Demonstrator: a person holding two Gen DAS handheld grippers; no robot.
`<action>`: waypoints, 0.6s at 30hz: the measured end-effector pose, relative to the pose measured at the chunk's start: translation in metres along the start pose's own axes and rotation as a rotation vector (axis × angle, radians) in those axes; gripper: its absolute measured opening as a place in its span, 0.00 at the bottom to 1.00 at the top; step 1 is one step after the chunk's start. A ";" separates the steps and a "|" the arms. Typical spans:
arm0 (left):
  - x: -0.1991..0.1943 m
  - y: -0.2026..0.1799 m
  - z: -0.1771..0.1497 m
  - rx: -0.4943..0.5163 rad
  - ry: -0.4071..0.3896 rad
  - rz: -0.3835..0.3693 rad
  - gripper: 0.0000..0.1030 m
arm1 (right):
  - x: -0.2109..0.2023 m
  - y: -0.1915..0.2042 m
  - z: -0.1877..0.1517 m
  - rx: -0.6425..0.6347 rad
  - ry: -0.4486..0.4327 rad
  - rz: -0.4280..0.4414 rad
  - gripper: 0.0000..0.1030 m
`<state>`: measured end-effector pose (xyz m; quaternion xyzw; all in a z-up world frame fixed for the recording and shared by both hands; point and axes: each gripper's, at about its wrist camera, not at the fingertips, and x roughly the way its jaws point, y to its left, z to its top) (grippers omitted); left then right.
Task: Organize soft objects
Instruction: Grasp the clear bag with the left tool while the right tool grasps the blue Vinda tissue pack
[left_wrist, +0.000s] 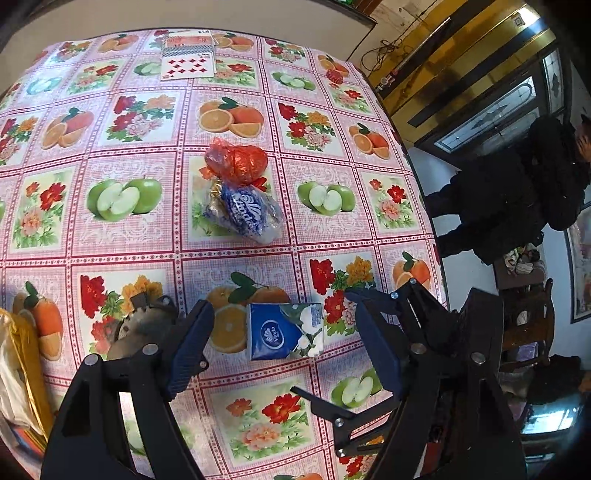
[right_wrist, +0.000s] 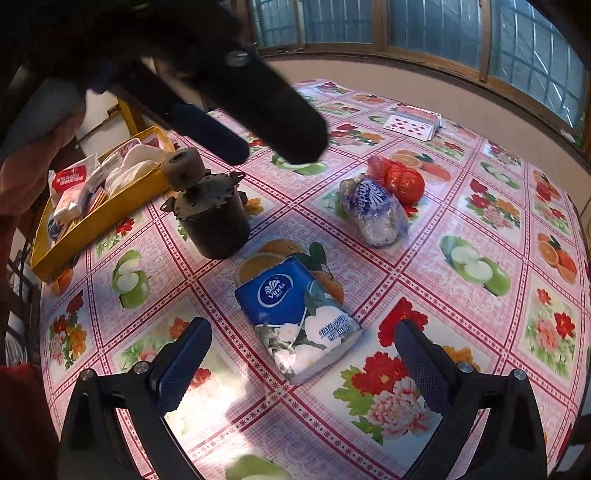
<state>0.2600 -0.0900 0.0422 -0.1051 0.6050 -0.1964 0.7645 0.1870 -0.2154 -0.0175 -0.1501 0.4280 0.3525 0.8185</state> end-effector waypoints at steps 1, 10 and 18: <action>0.005 0.000 0.006 0.009 0.023 -0.011 0.76 | 0.002 0.001 0.001 -0.012 -0.009 0.011 0.98; 0.050 0.002 0.057 -0.003 0.093 0.044 0.76 | 0.034 -0.006 0.012 -0.043 0.002 0.074 0.98; 0.091 0.020 0.067 -0.088 0.137 0.126 0.76 | 0.049 -0.009 0.017 -0.052 0.017 0.119 0.97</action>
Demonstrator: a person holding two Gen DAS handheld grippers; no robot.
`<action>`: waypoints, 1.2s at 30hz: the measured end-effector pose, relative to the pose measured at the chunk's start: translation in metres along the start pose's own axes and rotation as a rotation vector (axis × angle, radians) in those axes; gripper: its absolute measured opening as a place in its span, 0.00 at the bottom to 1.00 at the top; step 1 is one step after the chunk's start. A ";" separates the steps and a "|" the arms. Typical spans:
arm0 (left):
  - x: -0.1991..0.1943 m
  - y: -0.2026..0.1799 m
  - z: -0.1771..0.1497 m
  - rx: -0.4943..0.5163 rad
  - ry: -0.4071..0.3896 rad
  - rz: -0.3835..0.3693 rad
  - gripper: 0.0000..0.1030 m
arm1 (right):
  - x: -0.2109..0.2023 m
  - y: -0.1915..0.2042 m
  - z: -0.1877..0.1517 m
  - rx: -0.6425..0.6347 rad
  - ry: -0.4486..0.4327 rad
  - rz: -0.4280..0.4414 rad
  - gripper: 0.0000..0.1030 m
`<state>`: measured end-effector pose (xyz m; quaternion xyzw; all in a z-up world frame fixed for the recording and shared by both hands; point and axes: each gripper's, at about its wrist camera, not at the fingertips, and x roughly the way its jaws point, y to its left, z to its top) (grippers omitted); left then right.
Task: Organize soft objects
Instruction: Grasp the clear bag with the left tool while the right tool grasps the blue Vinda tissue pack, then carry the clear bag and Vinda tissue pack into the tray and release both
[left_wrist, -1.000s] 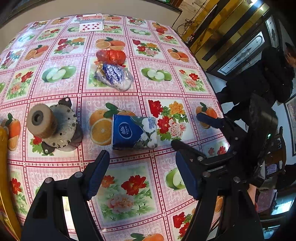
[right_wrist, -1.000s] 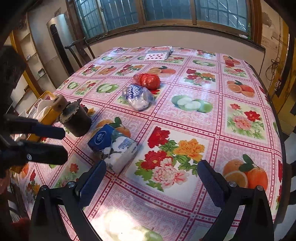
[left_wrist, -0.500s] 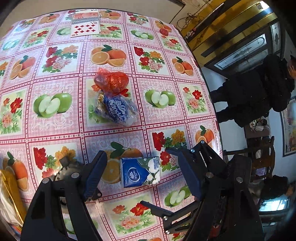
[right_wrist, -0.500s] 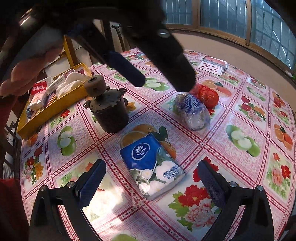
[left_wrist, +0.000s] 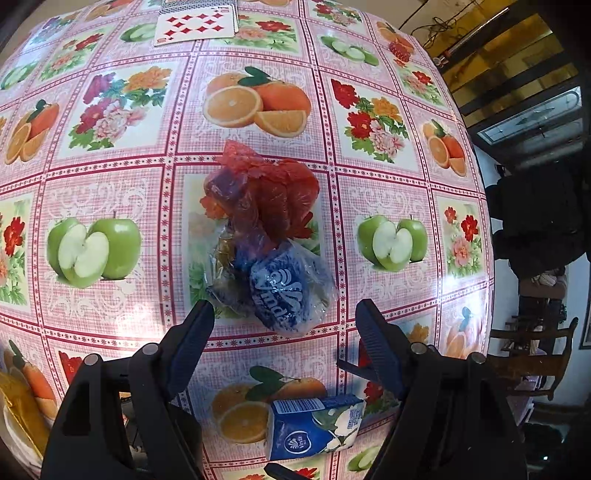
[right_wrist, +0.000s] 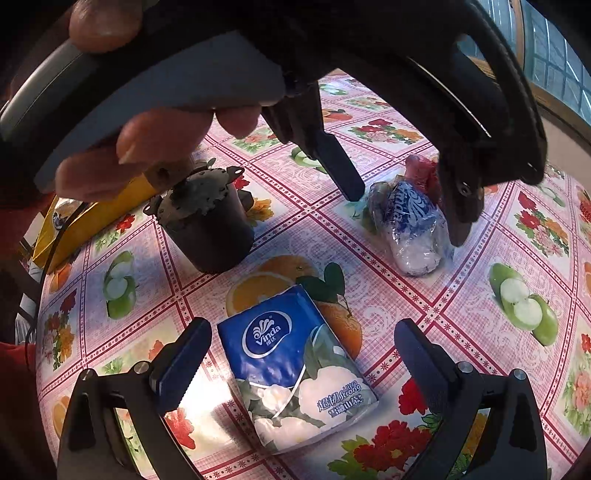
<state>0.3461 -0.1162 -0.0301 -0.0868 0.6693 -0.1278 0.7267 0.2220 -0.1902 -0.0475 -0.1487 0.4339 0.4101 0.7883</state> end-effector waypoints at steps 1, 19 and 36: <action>0.002 0.000 0.001 0.000 -0.001 0.007 0.76 | 0.002 -0.001 0.001 0.003 0.002 0.001 0.97; 0.008 -0.005 -0.004 0.029 -0.091 0.100 0.41 | -0.004 0.002 -0.008 0.050 0.010 -0.143 0.56; -0.096 0.022 -0.080 0.073 -0.210 -0.048 0.35 | -0.057 0.042 -0.007 0.194 -0.081 -0.180 0.55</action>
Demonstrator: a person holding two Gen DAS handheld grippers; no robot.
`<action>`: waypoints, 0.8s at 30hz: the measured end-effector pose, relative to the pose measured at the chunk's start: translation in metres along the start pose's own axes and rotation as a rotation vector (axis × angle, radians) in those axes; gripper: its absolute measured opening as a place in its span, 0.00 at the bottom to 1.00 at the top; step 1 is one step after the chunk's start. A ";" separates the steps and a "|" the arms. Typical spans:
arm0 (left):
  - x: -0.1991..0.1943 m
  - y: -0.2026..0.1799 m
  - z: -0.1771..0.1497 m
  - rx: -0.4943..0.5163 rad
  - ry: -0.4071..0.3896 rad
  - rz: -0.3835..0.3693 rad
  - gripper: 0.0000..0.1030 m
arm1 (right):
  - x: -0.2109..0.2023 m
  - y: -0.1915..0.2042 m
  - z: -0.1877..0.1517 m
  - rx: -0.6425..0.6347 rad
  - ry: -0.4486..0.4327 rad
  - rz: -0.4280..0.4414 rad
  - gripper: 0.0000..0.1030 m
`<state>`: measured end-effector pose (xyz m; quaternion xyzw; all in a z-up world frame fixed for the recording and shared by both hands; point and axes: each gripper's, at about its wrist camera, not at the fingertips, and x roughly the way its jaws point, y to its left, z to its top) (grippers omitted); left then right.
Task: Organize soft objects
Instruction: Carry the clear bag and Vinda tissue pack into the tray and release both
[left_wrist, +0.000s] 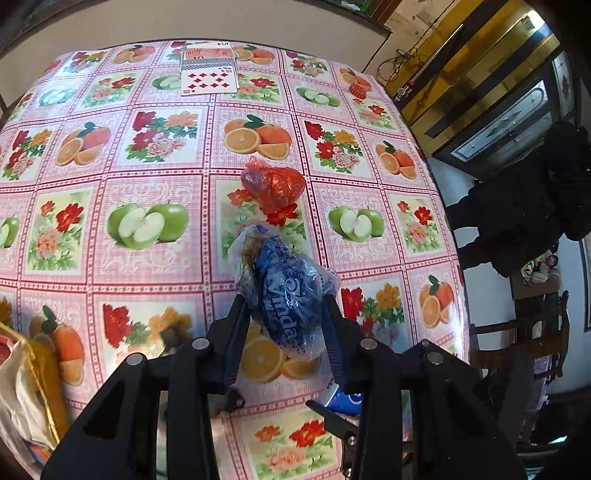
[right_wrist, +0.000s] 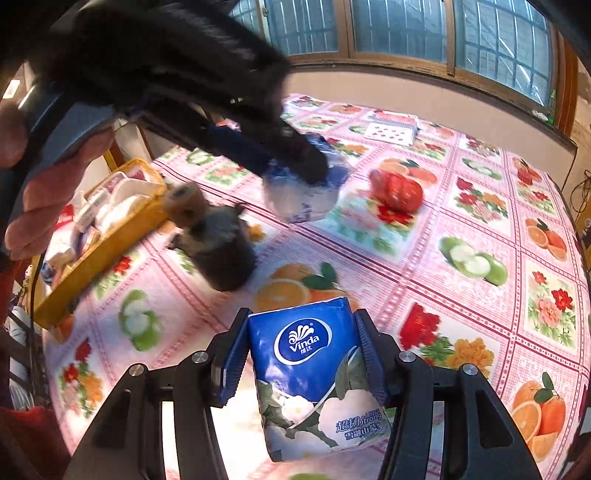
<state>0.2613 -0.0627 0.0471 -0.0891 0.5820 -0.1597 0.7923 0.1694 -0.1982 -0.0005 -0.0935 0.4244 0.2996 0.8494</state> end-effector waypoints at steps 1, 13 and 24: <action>-0.011 0.005 -0.007 0.003 -0.010 -0.005 0.35 | -0.002 0.012 0.003 -0.006 -0.006 0.007 0.55; -0.129 0.136 -0.126 -0.091 -0.125 0.118 0.36 | -0.002 0.175 0.055 -0.132 -0.053 0.150 0.55; -0.151 0.222 -0.191 -0.207 -0.209 0.247 0.36 | 0.054 0.274 0.095 -0.093 -0.045 0.247 0.55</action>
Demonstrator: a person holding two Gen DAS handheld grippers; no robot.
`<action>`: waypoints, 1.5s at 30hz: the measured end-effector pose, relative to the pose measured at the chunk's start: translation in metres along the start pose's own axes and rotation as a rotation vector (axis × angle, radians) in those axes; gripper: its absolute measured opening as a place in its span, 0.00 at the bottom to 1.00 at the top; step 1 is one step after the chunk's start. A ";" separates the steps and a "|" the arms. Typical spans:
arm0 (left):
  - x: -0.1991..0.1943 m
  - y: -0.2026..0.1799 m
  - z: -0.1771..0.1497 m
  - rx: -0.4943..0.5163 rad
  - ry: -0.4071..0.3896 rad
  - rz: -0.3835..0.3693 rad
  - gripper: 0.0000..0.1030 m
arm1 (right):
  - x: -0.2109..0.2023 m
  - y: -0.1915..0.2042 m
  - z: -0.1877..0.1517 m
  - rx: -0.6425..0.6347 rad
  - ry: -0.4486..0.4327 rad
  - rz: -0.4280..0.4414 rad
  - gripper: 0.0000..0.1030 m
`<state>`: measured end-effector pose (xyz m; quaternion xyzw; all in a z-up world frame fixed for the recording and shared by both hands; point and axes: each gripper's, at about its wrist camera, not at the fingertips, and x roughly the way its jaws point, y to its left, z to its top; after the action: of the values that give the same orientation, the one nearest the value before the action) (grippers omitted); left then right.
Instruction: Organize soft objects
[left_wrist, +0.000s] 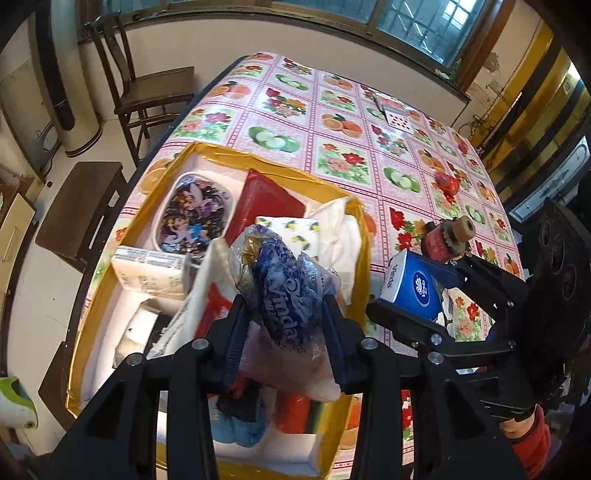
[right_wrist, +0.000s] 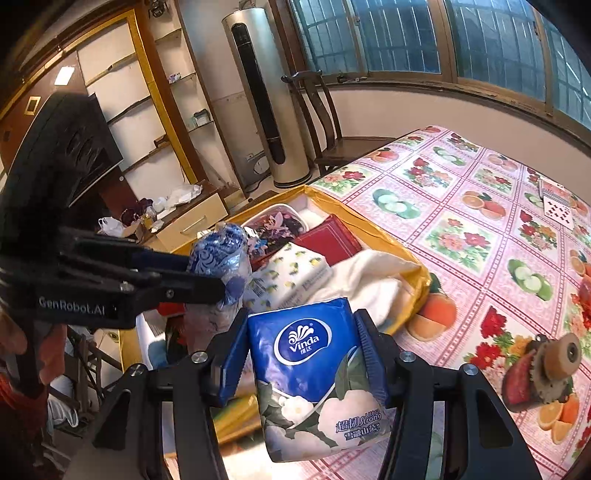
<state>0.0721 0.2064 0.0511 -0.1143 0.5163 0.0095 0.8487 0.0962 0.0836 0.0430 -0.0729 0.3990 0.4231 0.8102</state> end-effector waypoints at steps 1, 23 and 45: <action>-0.002 0.007 -0.001 -0.010 -0.021 0.023 0.36 | 0.005 0.005 0.004 0.001 -0.002 0.004 0.55; -0.030 0.050 -0.049 -0.063 -0.162 0.086 0.51 | 0.008 0.050 0.017 -0.026 -0.116 -0.014 0.82; -0.040 -0.063 -0.083 -0.063 -0.448 0.124 0.76 | -0.117 -0.012 -0.086 0.215 -0.336 -0.481 1.00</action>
<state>-0.0113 0.1323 0.0614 -0.1039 0.3208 0.1025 0.9358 0.0165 -0.0365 0.0660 -0.0081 0.2735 0.1807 0.9447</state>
